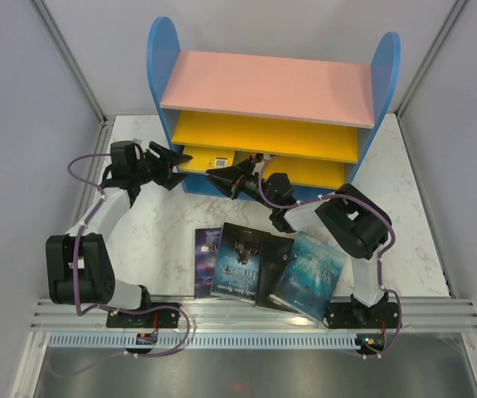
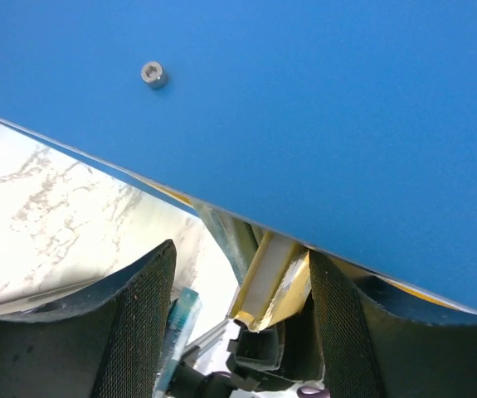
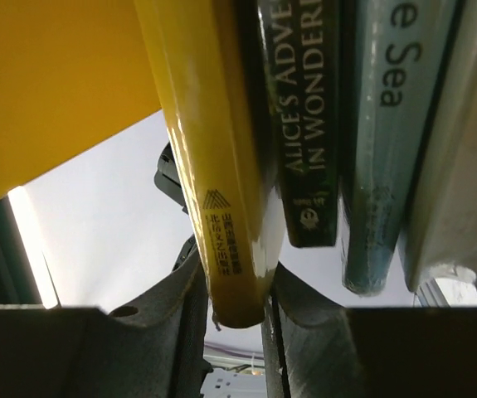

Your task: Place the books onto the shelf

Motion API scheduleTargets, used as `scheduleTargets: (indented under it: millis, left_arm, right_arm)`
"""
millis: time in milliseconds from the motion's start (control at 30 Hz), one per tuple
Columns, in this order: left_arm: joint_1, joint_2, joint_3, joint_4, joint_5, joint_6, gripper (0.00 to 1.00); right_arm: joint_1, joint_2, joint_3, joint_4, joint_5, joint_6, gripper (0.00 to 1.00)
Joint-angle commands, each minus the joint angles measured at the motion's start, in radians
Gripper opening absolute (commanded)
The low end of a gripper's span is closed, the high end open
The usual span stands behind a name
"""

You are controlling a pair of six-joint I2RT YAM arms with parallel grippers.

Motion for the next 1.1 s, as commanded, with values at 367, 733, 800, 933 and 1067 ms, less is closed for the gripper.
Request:
scheduleTargets:
  millis: [367, 733, 800, 933, 1067]
  left_arm:
    - [0.031, -0.106, -0.031, -0.335, -0.097, 0.217, 0.70]
    - [0.045, -0.304, -0.024, -0.489, -0.082, 0.277, 0.75]
    - [0.045, -0.336, -0.036, -0.516, -0.075, 0.291, 0.76]
    - [0.045, -0.391, -0.067, -0.559, -0.084, 0.315, 0.76]
    - [0.045, -0.450, -0.114, -0.593, -0.088, 0.334, 0.76]
  right_arm:
    - [-0.001, 0.068, 0.111, 0.077, 0.088, 0.050, 0.31]
    - [-0.001, 0.082, 0.129, 0.092, 0.098, 0.026, 0.30]
    - [0.002, 0.056, 0.103, 0.103, 0.090, 0.021, 0.30]
    - [0.006, -0.019, 0.041, 0.097, 0.055, -0.023, 0.34]
    - [0.026, -0.107, -0.025, 0.076, -0.022, -0.080, 0.40]
